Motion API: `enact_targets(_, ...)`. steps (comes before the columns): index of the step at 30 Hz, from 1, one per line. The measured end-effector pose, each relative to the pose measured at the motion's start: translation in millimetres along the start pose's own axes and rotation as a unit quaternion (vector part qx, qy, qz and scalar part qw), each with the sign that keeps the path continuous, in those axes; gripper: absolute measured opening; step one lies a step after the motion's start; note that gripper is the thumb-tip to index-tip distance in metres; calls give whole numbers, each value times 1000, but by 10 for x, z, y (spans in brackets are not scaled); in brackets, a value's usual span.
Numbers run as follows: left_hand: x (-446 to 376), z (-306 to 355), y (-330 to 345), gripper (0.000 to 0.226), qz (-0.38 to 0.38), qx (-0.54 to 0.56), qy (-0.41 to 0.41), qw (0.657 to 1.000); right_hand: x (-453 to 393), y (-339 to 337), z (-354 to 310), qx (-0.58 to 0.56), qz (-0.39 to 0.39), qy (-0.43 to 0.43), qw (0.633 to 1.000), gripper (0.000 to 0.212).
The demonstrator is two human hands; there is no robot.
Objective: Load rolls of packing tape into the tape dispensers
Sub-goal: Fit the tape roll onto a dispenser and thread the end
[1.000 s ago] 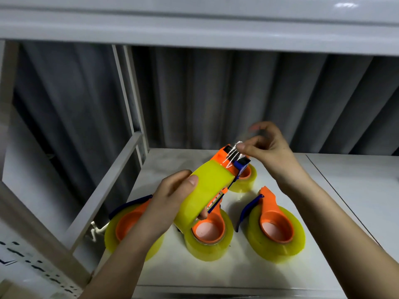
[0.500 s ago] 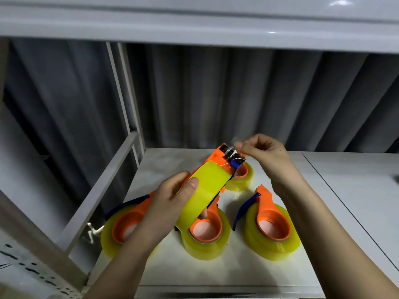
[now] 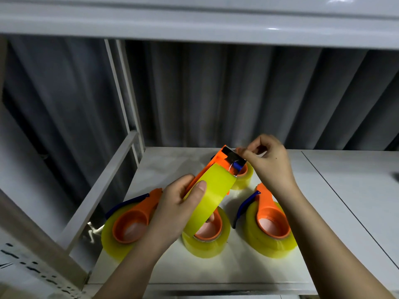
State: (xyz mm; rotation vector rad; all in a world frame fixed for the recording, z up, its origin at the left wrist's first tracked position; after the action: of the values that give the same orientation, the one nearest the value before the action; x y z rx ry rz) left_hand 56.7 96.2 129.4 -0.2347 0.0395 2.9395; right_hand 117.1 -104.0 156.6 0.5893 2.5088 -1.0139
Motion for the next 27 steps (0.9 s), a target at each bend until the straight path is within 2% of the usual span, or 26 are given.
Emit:
enact_targets(3,-24,-34,-20,57,-16,12,-3,1000,-12,43,1,-81,-46,35,995,19)
enact_targets(6,-28,-32,-20,62,-19,22,-5,1000,-39,96,-11,-151,-98,71,981,18)
enact_targets(8,-30,-94,-44,51,-16,34,-14,999,-80,119,-8,-154,-122,75,978,20)
enact_targets(10,-2,-154,-70,23,2,52,-34,998,-102,147,2,-145,-152,76,975,22)
enact_targets(14,37,-228,-5,23,-12,75,-45,996,-87,165,44,-118,-214,87,966,20)
enact_targets(18,25,-288,54,17,-22,84,-34,996,2,134,42,-184,-308,134,924,12)
enact_targets(20,53,-316,110,21,-37,90,-39,994,9,67,43,-189,-307,125,925,12)
enact_targets(24,90,-343,209,24,-69,104,-73,990,-4,-141,-37,-121,-246,66,960,13)
enact_targets(27,23,-400,349,15,-94,93,-90,987,16,-306,-106,-32,-193,10,981,19)
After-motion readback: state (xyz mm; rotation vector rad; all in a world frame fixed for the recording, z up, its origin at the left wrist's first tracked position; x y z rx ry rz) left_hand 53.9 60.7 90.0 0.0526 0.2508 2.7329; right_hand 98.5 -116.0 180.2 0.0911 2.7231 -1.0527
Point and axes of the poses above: each hand's wrist, its own x-axis away from the middle knuckle, its own y-axis out of the palm, z = x × y, the point moved 7 cm from there along -x, towards the middle knuckle, and after that the axes turned 8 degrees about x, right-handed, at the moved point
